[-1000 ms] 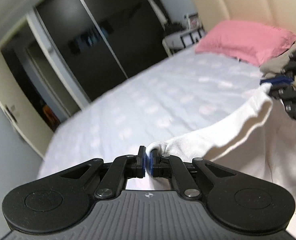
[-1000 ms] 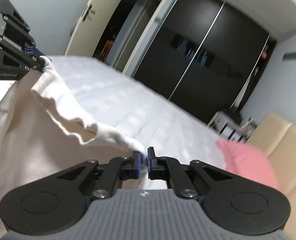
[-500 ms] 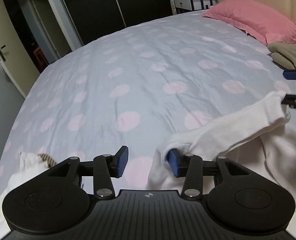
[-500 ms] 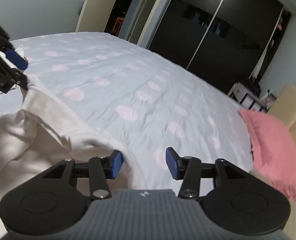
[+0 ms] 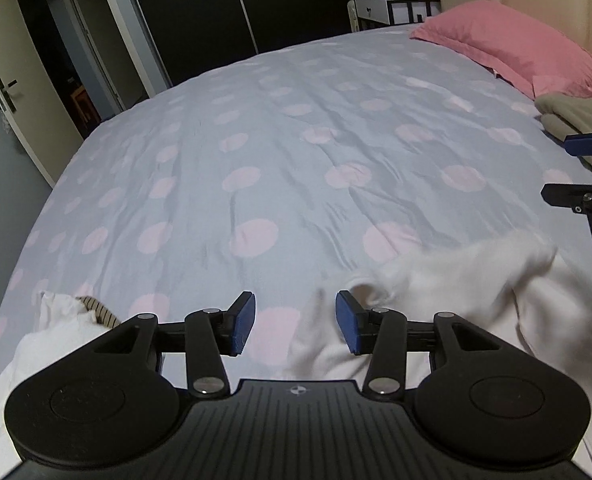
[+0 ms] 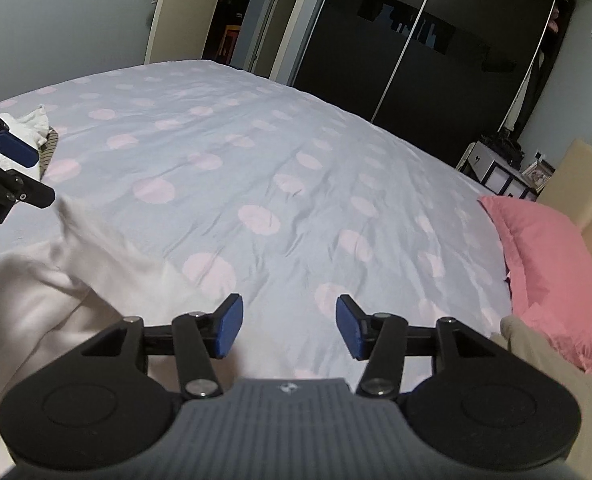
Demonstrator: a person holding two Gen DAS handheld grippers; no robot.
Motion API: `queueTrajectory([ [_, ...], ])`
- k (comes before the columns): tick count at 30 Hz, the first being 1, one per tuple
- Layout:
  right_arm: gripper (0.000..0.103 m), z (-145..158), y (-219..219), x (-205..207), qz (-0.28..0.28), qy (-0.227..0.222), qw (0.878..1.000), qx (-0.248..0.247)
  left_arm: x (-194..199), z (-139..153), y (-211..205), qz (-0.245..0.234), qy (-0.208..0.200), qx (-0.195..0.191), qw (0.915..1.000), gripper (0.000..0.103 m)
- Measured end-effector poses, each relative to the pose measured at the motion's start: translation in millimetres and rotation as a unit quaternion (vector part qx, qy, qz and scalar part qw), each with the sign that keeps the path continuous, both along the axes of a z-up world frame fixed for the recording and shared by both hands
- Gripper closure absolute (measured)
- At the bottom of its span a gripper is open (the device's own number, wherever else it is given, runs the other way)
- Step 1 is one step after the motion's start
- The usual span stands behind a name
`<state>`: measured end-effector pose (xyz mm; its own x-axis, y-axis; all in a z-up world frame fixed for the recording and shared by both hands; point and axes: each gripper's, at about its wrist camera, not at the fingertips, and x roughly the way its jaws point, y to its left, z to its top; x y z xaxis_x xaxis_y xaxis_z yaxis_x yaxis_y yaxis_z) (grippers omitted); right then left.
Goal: Fold clothes
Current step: 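Lay the beige shirt flat on the bed and open both grippers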
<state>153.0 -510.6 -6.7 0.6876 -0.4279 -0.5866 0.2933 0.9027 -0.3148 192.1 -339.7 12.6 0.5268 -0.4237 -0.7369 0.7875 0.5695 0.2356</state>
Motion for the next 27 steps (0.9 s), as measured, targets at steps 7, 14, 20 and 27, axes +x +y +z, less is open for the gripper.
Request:
queueTrajectory([
  [7, 0.055, -27.5, -20.8, 14.0, 0.019, 0.013, 0.999, 0.038, 12.6, -30.9, -9.3, -0.043, 0.018, 0.008, 0.9989, 0.072],
  [14, 0.095, -76.2, 15.5, -10.3, 0.129, 0.021, 0.986, 0.105, -19.2, -74.0, 3.0, -0.176, 0.034, 0.027, 0.9834, 0.085],
  [20, 0.095, -105.6, 16.8, 8.7, 0.135, 0.062, 0.982, 0.113, -21.4, -113.5, -15.1, -0.199, 0.047, 0.056, 0.9773, 0.085],
  [27, 0.094, -104.0, -16.4, 44.9, 0.089, 0.031, 0.992, 0.080, 29.9, -108.7, -42.5, -0.104, 0.041, -0.015, 0.9936, 0.085],
])
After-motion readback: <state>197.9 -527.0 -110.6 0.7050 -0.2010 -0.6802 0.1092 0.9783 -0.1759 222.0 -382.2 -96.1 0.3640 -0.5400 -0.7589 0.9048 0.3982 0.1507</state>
